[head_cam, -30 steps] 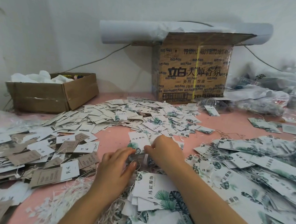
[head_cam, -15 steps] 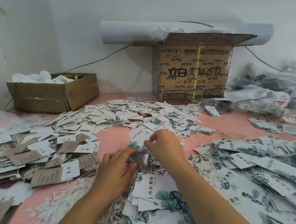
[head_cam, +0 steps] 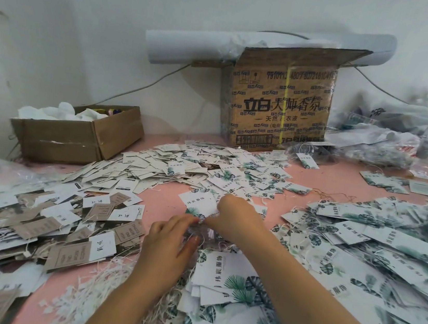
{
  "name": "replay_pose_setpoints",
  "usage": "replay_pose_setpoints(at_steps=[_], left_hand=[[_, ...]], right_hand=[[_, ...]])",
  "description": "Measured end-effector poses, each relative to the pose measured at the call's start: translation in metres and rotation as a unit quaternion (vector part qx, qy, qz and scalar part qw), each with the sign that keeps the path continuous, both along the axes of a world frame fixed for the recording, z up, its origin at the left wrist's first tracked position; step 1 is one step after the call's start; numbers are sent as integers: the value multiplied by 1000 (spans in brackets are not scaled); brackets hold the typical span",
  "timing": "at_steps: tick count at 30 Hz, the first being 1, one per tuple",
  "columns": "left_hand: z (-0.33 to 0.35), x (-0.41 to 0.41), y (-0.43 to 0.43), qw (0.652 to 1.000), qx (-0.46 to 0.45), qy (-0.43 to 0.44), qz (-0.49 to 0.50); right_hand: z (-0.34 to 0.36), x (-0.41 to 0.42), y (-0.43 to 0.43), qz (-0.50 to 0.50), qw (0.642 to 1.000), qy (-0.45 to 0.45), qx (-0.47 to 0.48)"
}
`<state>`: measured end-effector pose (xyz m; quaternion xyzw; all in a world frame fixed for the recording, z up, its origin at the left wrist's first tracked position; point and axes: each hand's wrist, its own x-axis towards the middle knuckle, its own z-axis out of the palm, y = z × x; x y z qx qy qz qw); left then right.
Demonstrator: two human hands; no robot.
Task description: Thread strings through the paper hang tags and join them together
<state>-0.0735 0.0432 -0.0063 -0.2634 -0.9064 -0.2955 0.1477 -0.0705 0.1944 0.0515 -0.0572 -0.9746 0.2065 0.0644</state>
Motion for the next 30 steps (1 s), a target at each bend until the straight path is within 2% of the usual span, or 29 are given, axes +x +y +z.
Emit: replay_pose_setpoints(at_steps=[4, 15, 30], left_hand=[[0, 1, 1, 1000, 16, -4, -1], [1, 2, 2, 998, 62, -30, 9], [1, 1, 3, 996, 82, -39, -6]], right_hand=[[-3, 0, -3, 52, 997, 25, 41], [-8, -2, -6, 68, 987, 72, 129], [-10, -6, -1, 102, 979, 92, 151]])
